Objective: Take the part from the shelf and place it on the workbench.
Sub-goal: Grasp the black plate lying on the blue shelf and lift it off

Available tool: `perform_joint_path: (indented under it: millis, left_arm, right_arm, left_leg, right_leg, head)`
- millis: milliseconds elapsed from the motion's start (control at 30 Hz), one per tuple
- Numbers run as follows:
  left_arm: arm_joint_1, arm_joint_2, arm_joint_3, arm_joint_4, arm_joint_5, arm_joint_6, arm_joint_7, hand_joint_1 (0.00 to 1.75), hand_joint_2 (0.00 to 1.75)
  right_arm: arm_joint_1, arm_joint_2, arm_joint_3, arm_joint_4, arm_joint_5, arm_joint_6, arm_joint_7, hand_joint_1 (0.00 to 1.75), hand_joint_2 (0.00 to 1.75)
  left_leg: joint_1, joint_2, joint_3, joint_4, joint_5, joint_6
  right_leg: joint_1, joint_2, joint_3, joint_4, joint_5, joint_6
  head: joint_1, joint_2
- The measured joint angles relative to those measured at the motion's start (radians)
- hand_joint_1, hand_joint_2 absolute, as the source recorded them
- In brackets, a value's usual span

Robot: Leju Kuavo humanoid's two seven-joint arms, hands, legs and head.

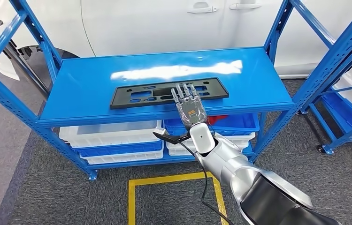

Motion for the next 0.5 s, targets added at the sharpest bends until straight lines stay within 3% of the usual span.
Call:
perform_joint_path:
  millis: [33,100,233,300,367,400,433,467,500]
  left_arm:
    - [0.001,0.000,0.000,0.000,-0.001,0.000,0.000,0.00,0.00]
    - [-0.001,0.001,0.000,0.001,-0.002,0.000,0.001,0.00,0.00]
    - [0.001,0.000,0.000,0.002,-0.002,0.000,0.001,0.00,0.00]
    - [0.000,-0.001,0.000,0.002,-0.002,0.000,0.000,0.00,0.00]
    - [-0.002,-0.001,0.000,0.002,-0.002,0.000,0.000,0.00,0.00]
    - [-0.002,-0.001,0.000,0.002,-0.002,0.000,0.000,0.00,0.00]
    - [-0.001,-0.001,0.000,0.002,-0.002,-0.001,0.000,0.00,0.00]
    - [0.000,-0.001,0.000,0.002,-0.003,-0.003,0.000,0.00,0.00]
    - [0.000,-0.001,0.000,0.002,-0.003,-0.005,-0.001,0.00,0.00]
  right_arm:
    - [0.000,0.000,-0.001,0.000,0.000,0.000,-0.002,0.00,1.75]
    - [-0.001,0.000,-0.003,0.001,0.000,0.000,-0.006,0.00,1.75]
    - [-0.001,0.004,-0.010,0.001,0.000,0.000,-0.009,0.00,1.75]
    - [-0.002,0.005,-0.013,0.001,0.001,0.000,-0.009,0.00,1.75]
    - [0.001,0.005,-0.014,0.002,0.002,0.000,-0.011,0.00,1.75]
    - [0.005,0.005,-0.014,0.003,0.003,0.000,-0.012,0.00,1.75]
    - [0.008,0.005,-0.014,0.004,0.003,0.000,-0.014,0.00,1.75]
    - [0.010,0.005,-0.015,0.004,0.004,0.000,-0.015,0.00,1.75]
    - [0.011,0.005,-0.015,0.005,0.005,0.000,-0.017,0.00,1.75]
  left_leg:
    - [-0.001,0.000,0.019,-0.069,0.049,0.003]
    - [-0.005,0.001,0.046,-0.159,0.094,0.016]
    - [-0.004,0.001,0.058,-0.173,0.089,0.044]
    - [-0.002,0.001,0.067,-0.177,0.085,0.054]
    - [-0.003,0.001,0.074,-0.177,0.075,0.060]
    - [-0.004,0.000,0.079,-0.176,0.070,0.061]
    - [-0.005,-0.001,0.086,-0.176,0.064,0.060]
    - [-0.005,-0.002,0.095,-0.176,0.057,0.060]
    - [-0.006,-0.003,0.106,-0.176,0.049,0.058]
  right_leg:
    - [0.001,0.001,0.011,0.001,-0.009,0.004]
    - [0.003,0.002,0.017,0.004,-0.021,0.014]
    - [0.003,0.001,0.013,0.020,-0.045,0.038]
    - [0.000,-0.001,-0.026,0.101,-0.085,0.049]
    - [-0.002,-0.001,-0.109,0.241,-0.132,0.055]
    - [-0.004,-0.002,-0.146,0.292,-0.138,0.056]
    - [-0.004,-0.002,-0.167,0.308,-0.123,0.056]
    - [-0.005,-0.002,-0.166,0.281,-0.088,0.054]
    - [-0.004,-0.002,-0.146,0.217,-0.038,0.049]
  head:
    - [0.000,0.000]
    - [0.000,0.000]
    - [0.000,0.000]
    - [0.000,0.000]
    - [0.000,0.000]
    - [0.000,0.000]
    - [0.000,0.000]
    - [0.000,0.000]
    - [0.000,0.000]
